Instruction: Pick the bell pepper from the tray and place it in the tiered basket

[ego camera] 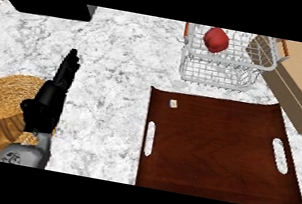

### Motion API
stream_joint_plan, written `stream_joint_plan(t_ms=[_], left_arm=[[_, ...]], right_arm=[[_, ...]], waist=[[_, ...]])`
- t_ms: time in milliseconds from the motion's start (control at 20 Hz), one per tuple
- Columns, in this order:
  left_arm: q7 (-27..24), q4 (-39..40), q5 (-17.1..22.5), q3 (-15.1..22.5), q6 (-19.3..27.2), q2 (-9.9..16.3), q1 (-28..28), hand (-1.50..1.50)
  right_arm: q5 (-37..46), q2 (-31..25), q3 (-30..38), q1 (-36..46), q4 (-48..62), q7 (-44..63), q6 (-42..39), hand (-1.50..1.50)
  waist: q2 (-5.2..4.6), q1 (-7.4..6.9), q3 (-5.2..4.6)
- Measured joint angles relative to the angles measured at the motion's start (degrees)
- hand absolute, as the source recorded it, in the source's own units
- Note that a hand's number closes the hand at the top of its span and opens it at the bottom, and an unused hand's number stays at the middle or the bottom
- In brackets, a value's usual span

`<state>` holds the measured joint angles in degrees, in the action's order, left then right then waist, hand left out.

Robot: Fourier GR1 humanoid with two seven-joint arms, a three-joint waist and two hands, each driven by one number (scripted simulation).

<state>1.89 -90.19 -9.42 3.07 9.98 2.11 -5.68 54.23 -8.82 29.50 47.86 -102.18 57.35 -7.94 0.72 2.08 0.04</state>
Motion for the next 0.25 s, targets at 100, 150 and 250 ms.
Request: stream_joint_plan(t_ms=[100,150,250], left_arm=[[0.2,-0.6,0.1,0.0,0.0,0.1,0.5,0.00],[0.4,-0.7,-0.3,0.3,0.2,-0.2,0.8,0.00],[0.6,-0.9,-0.2,0.0,0.1,0.1,0.7,0.00]], right_arm=[[-3.8,-0.1,2.6,-5.4,-6.5,-0.9,-2.2,-1.50],[-6.0,-0.5,4.2,-7.4,-9.6,-1.0,-3.6,-1.50],[-11.2,-0.7,8.0,-12.5,-15.1,-2.2,-6.1,-1.50]], waist=[[0.05,0.22,0.01],[0.06,0.32,0.03],[0.08,0.58,0.04]])
